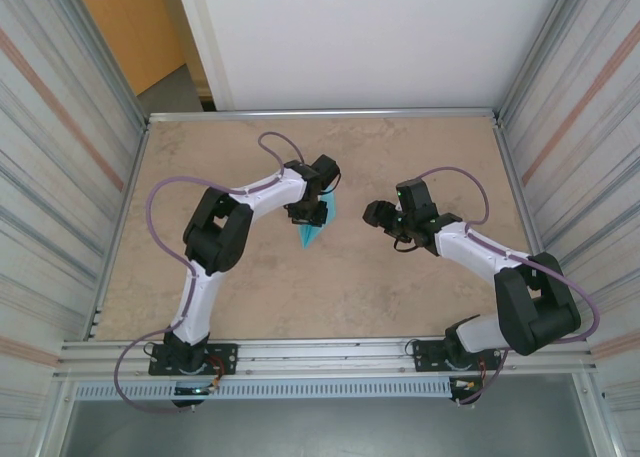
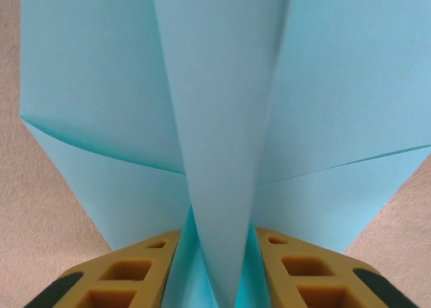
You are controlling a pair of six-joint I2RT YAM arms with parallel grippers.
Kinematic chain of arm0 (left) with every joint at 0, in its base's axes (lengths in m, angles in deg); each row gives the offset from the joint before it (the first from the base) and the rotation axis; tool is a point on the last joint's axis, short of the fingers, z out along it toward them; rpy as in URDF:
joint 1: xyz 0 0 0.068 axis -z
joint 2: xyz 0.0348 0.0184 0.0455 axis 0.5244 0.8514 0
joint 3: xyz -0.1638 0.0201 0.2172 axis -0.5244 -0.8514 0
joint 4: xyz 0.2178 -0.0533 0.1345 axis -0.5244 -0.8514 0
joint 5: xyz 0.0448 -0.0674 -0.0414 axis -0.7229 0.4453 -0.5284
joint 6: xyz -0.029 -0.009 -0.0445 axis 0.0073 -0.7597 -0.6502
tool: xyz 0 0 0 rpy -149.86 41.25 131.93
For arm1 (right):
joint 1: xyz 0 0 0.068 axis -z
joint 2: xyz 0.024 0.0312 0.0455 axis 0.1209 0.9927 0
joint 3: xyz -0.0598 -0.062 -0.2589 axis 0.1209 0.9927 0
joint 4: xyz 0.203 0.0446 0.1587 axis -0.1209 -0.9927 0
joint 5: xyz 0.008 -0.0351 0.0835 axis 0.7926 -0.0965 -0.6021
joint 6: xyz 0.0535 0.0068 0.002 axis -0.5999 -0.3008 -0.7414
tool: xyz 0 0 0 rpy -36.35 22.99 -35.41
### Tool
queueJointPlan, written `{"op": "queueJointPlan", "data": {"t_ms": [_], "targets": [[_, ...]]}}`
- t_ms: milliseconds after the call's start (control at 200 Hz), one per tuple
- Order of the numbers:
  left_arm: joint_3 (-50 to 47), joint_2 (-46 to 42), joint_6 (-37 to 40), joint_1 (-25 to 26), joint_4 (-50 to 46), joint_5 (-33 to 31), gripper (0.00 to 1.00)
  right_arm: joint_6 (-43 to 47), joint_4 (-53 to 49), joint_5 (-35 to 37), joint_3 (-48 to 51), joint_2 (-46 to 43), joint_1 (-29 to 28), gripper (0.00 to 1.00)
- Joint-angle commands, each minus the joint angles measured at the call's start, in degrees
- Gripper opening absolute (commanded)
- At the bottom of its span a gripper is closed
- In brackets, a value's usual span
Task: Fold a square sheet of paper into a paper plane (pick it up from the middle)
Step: Move the paper plane to the center of the table.
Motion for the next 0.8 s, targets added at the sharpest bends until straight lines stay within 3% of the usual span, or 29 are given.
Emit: {"op": "queueJointPlan", "data": {"t_ms": [0, 441, 797], "targets": [[0.7, 2.2, -2.0, -0.3, -1.9, -1.6, 0.34, 1.3, -0.6, -0.9, 0.6, -1.5, 0.4, 0.69], [-1.5, 3.3, -9.4, -2.3, 1.6, -1.9, 0.54, 1.0, -0.7, -0.8, 0.7, -1.3, 0.5, 0.70], [2.4, 5.6, -9.6, -3.5, 1.0, -1.3, 0.52, 1.0, -0.6, -1.0, 0.5, -1.1, 0.4, 0.70]]}}
